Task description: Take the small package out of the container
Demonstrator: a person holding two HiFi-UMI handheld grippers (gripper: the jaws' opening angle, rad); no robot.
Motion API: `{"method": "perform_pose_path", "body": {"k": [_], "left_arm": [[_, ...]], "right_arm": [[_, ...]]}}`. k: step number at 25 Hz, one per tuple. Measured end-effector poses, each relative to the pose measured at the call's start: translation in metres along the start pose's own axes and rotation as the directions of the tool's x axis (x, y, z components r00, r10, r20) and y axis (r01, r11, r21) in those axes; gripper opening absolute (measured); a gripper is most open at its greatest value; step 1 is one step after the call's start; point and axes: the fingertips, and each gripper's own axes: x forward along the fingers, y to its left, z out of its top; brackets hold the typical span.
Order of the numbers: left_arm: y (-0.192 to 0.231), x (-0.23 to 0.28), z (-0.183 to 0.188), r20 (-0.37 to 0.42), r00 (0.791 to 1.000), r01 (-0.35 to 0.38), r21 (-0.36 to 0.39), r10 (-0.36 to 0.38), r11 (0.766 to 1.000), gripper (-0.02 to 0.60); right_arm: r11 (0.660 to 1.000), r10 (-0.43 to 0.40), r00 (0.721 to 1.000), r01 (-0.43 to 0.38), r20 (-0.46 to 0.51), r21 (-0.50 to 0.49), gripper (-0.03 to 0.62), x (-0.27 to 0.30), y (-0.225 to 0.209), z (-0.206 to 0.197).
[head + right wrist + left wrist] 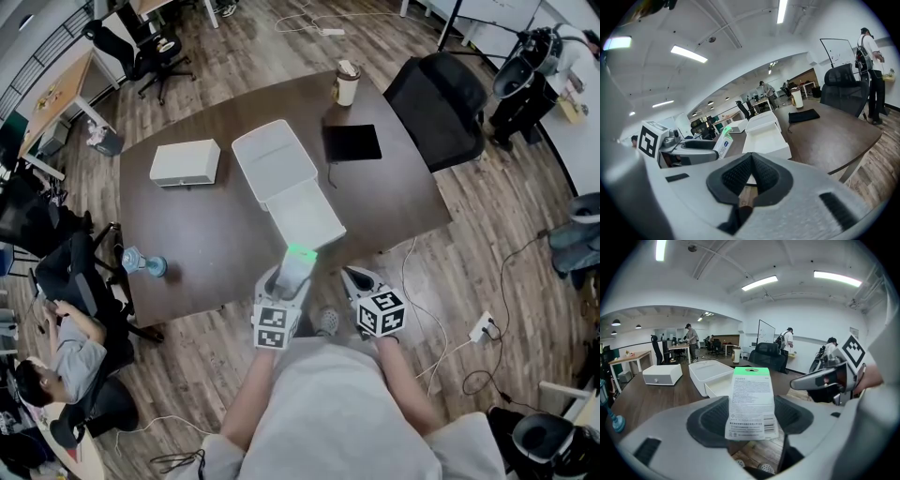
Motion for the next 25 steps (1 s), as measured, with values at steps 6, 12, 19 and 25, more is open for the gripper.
{"method": "perform_pose_path", "body": {"k": [6,12,19,25], "left_arm": [[-0.003,0.001,0.001,-0.007,1.0,0.006,0.001,-0.006,1.0,0.298],[-0.006,-0.001,0.002,-0.002,1.0,0.01,-0.006,-0.01,1.0,0.298],[-0.01,-0.001,0.003,-0.006,1.0,0.023,-0.016,-0.023,1.0,0.298],[-0.013,0.001,0.003,-0.003,0.999,0.032,-0.003,-0.032,0.999,0.298]], "right_arm": [[1.0,0.004,1.0,-0.004,0.0,-0.003,-0.003,-0.003,-0.001,0.0],[1.0,0.01,1.0,-0.01,-0.003,-0.006,-0.003,-0.003,0.0,0.0],[1.0,0.008,1.0,-0.008,0.003,-0.007,-0.003,-0.006,-0.001,0.003],[1.0,0.006,1.0,-0.006,0.007,-0.002,-0.003,-0.007,-0.001,0.003]]}}
